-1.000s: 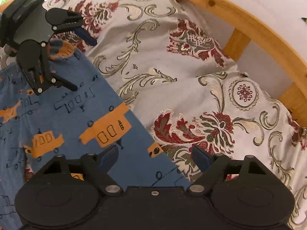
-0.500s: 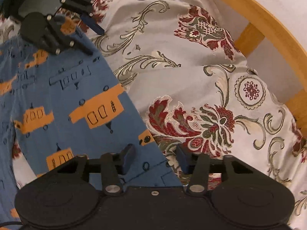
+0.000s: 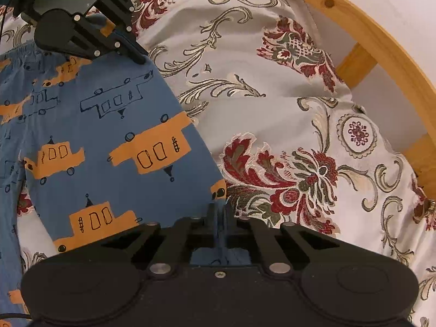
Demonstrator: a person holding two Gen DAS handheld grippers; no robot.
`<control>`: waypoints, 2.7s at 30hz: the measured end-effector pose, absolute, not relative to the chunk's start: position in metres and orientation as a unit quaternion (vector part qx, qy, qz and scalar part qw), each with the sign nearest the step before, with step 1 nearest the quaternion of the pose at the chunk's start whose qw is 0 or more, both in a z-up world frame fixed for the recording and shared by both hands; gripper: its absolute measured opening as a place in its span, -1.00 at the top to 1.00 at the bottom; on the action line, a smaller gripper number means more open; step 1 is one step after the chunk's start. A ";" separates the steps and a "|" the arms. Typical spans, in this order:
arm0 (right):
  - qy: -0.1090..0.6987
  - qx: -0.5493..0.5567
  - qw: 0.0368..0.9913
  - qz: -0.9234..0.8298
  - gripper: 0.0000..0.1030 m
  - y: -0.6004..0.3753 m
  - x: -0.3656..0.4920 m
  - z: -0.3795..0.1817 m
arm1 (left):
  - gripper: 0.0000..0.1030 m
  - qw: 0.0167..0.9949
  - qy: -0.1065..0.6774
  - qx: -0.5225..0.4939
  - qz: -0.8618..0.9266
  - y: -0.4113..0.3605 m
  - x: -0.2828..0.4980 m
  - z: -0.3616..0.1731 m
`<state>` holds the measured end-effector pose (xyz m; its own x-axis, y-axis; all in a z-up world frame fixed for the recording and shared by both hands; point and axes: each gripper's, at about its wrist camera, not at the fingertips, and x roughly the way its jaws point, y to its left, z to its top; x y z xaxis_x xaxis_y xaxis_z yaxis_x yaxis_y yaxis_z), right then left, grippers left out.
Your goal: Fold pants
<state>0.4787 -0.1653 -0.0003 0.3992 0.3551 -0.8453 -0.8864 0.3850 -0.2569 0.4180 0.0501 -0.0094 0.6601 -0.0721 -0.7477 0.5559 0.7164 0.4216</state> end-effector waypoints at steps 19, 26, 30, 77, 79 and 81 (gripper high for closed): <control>0.348 -0.378 0.770 0.378 0.21 -0.171 0.488 0.005 | 1.00 0.863 0.342 0.344 -0.141 0.041 0.399 -0.016; 0.372 -0.388 0.750 0.387 0.33 -0.174 0.495 -0.002 | 1.00 0.864 0.342 0.342 -0.142 0.043 0.400 -0.020; 0.359 -0.401 0.749 0.385 0.78 -0.174 0.486 -0.004 | 1.00 0.864 0.341 0.342 -0.139 0.043 0.399 -0.018; 0.173 -0.374 0.894 0.174 1.00 -0.189 0.029 -0.021 | 0.99 0.871 0.301 0.340 -0.188 0.039 0.079 -0.026; 0.176 -0.377 0.892 0.175 1.00 -0.187 0.026 -0.023 | 0.99 0.869 0.301 0.342 -0.192 0.041 0.075 -0.025; 0.185 -0.372 0.892 0.178 1.00 -0.187 0.026 -0.027 | 0.99 0.864 0.307 0.350 -0.194 0.041 0.073 -0.028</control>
